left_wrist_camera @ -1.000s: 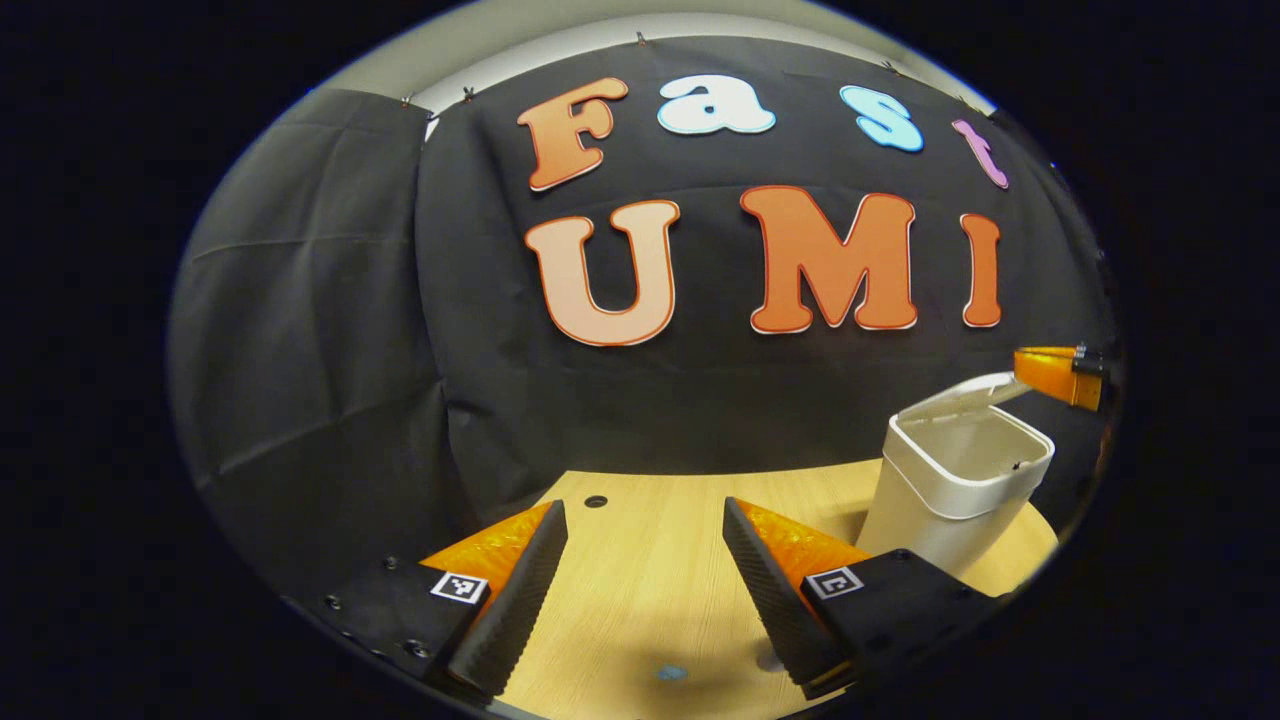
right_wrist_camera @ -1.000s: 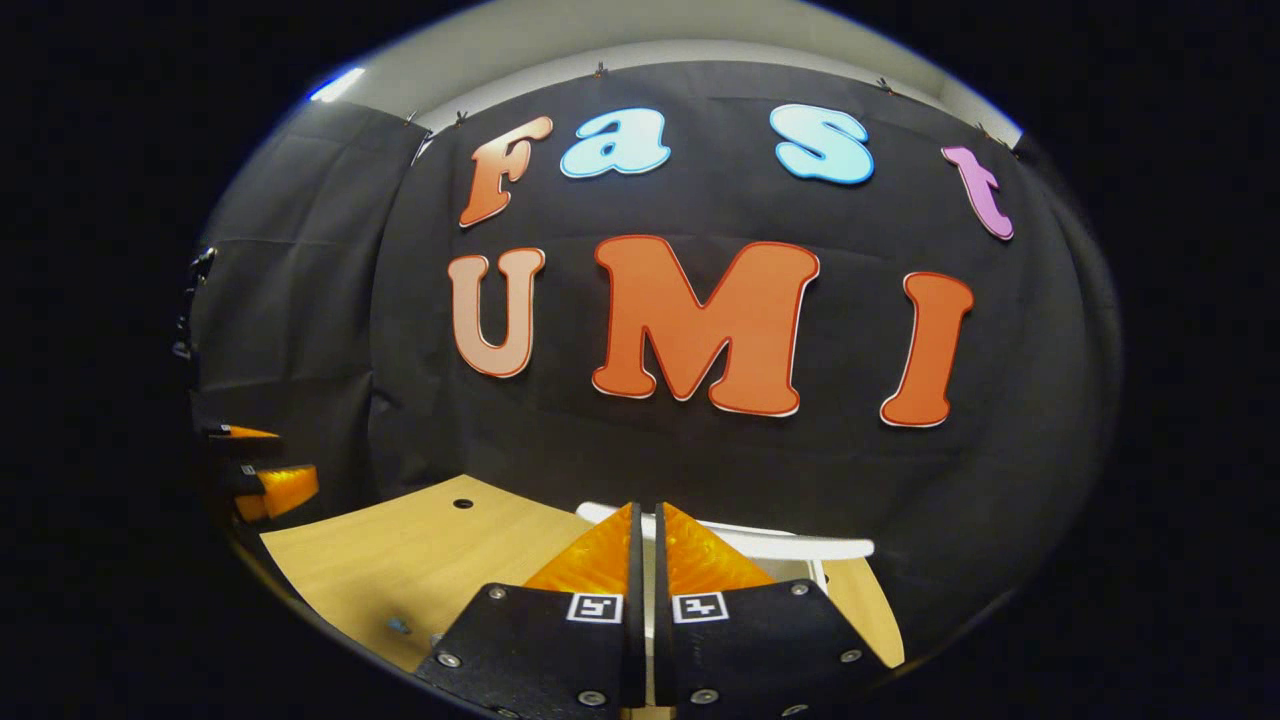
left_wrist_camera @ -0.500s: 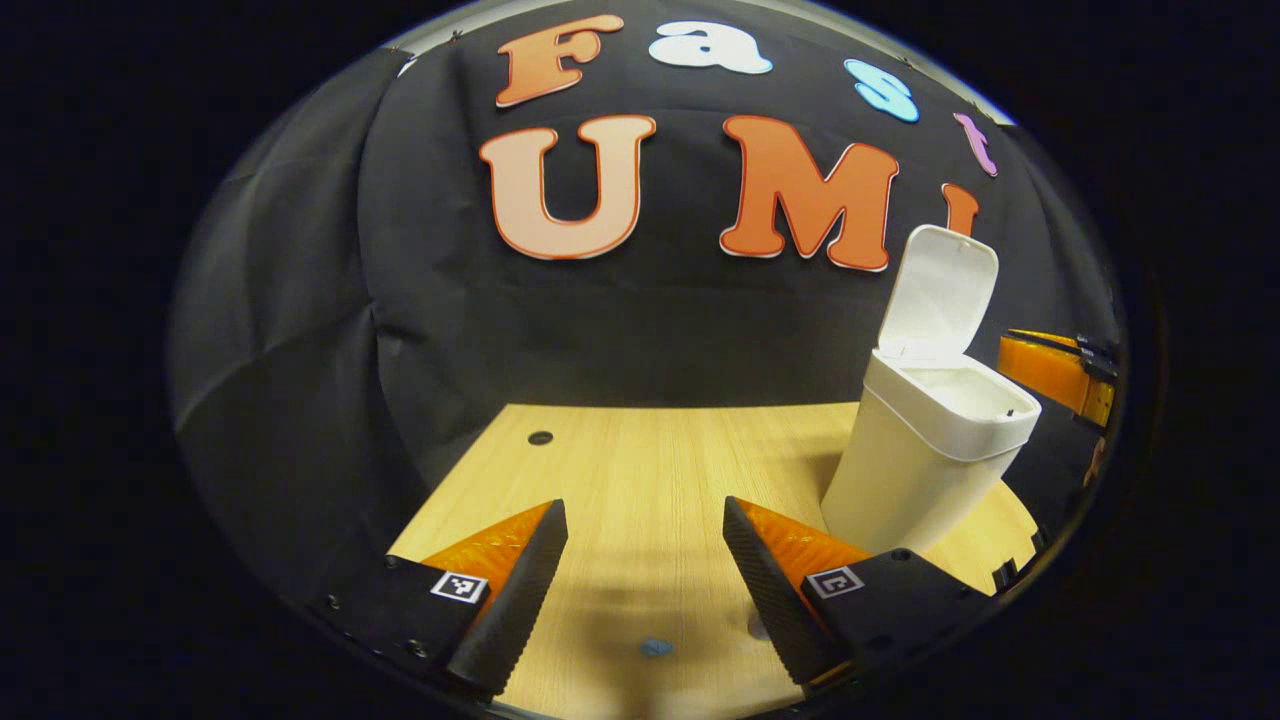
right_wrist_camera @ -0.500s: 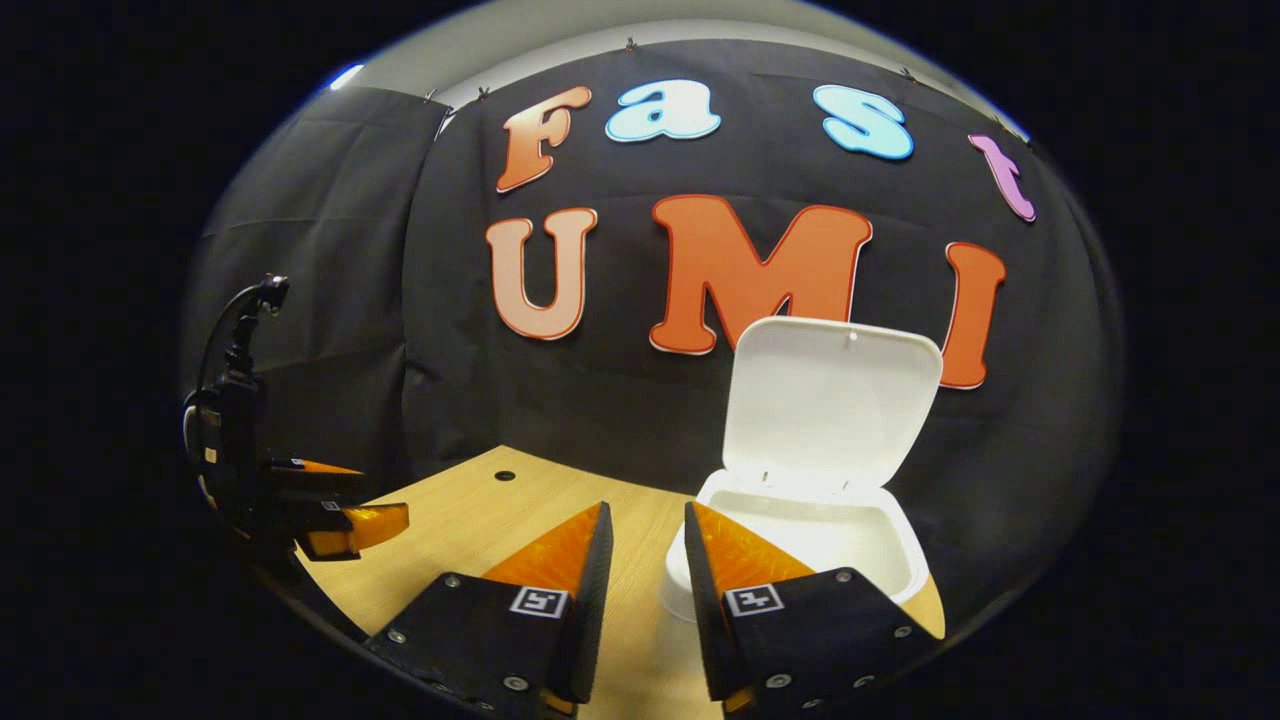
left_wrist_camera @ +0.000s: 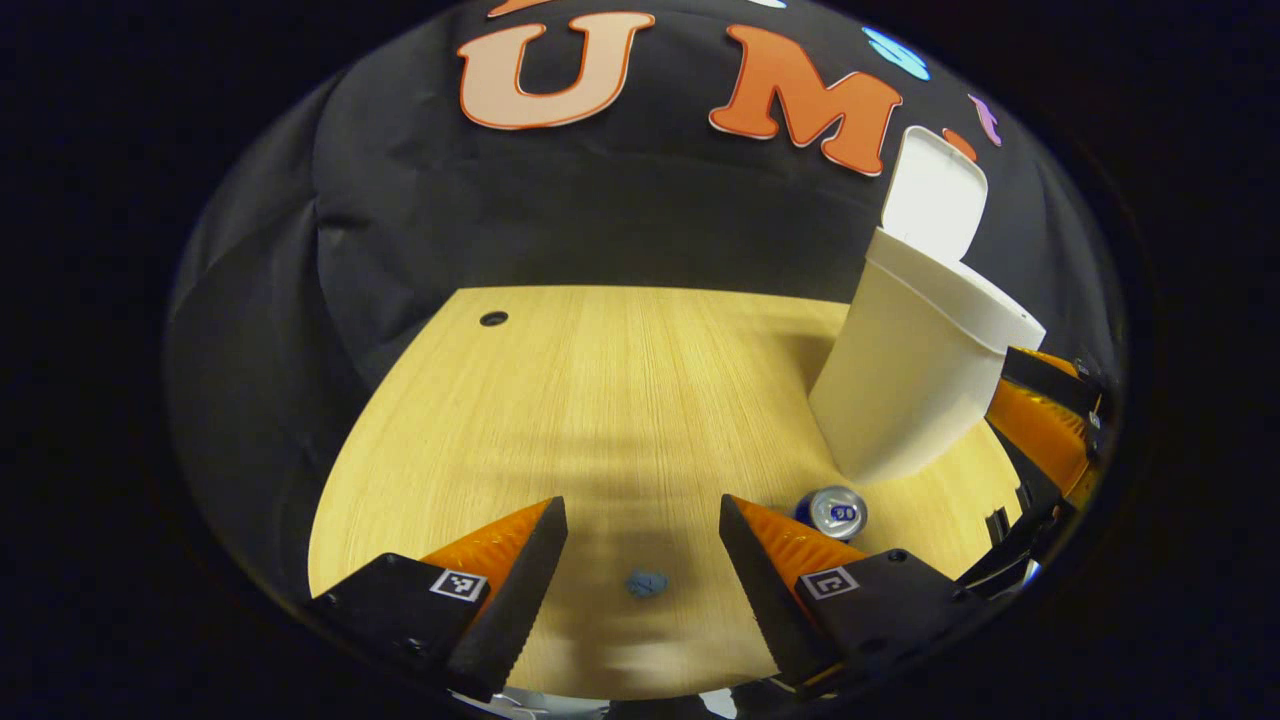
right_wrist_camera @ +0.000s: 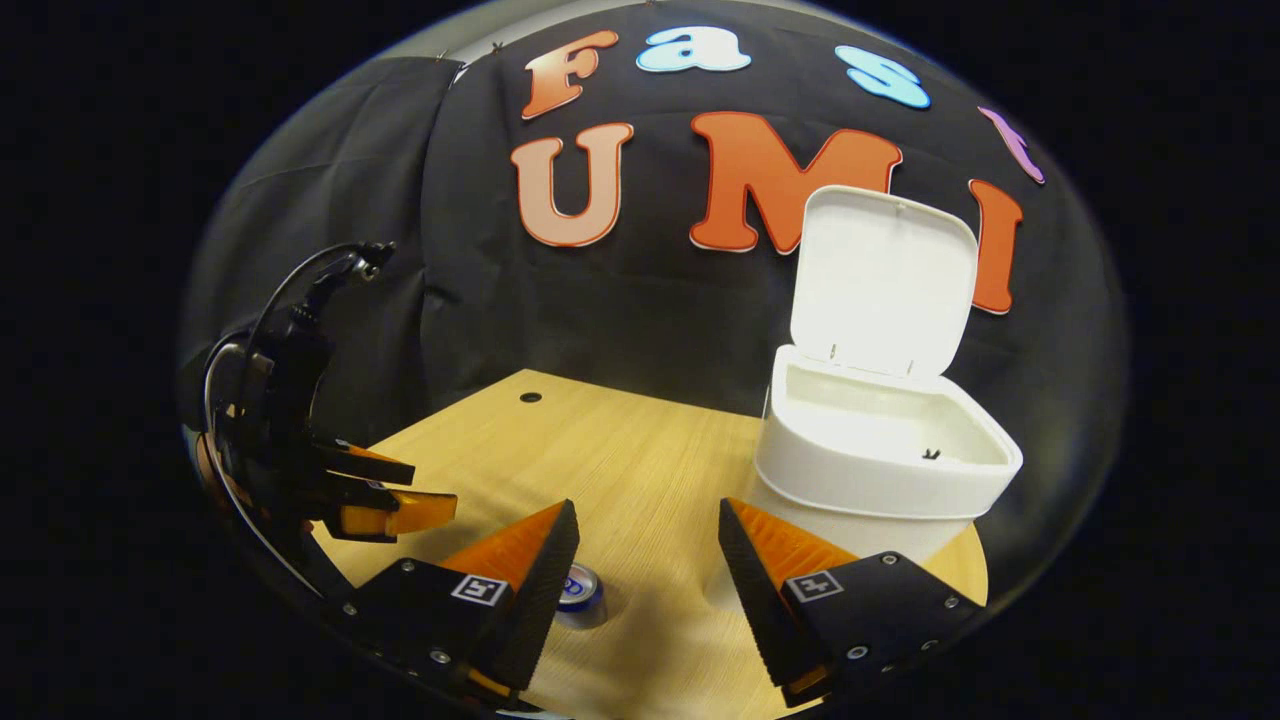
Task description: Press the lid of the desktop garbage bin to open it, pick up the crumpled paper on the desktop and throw it into the bin, then pick up the pop can on the desktop and drop it into the bin, and finally close the garbage bin lid.
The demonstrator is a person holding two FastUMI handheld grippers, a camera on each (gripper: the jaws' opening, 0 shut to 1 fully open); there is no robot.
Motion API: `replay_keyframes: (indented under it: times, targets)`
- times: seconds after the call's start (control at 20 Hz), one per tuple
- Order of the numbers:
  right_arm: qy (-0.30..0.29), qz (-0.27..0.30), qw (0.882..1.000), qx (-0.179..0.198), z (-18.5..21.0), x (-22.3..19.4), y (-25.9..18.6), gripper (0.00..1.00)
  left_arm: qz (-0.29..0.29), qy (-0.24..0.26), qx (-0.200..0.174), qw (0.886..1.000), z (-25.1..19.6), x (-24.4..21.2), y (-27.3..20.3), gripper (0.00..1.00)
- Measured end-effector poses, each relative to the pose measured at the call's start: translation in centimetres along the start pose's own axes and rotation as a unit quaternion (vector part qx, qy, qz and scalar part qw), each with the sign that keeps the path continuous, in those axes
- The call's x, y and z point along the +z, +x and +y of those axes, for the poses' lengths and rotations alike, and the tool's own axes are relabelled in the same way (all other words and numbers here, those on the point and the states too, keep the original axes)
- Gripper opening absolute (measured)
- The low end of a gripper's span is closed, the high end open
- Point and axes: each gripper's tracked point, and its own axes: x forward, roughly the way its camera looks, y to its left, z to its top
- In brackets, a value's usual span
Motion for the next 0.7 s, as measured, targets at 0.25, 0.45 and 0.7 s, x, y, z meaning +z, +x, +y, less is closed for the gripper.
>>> replay_keyframes:
  times: [0.25, 0.45, 0.7]
  targets:
    - [-0.010, 0.038, 0.999, 0.011, 2.2, -4.5, 0.9, 0.88, 0.059, 0.011, -0.032, 0.998, -0.8, -2.8, 2.0, 0.98]
    - [-0.003, 0.067, 0.998, 0.012, 3.2, -7.6, 1.7, 0.88, 0.105, 0.032, -0.053, 0.993, -0.6, -5.4, 3.0, 0.97]
    - [0.004, 0.104, 0.995, 0.010, 4.1, -11.3, 2.8, 0.89, 0.161, 0.054, -0.054, 0.984, 0.6, -6.3, 4.0, 0.96]
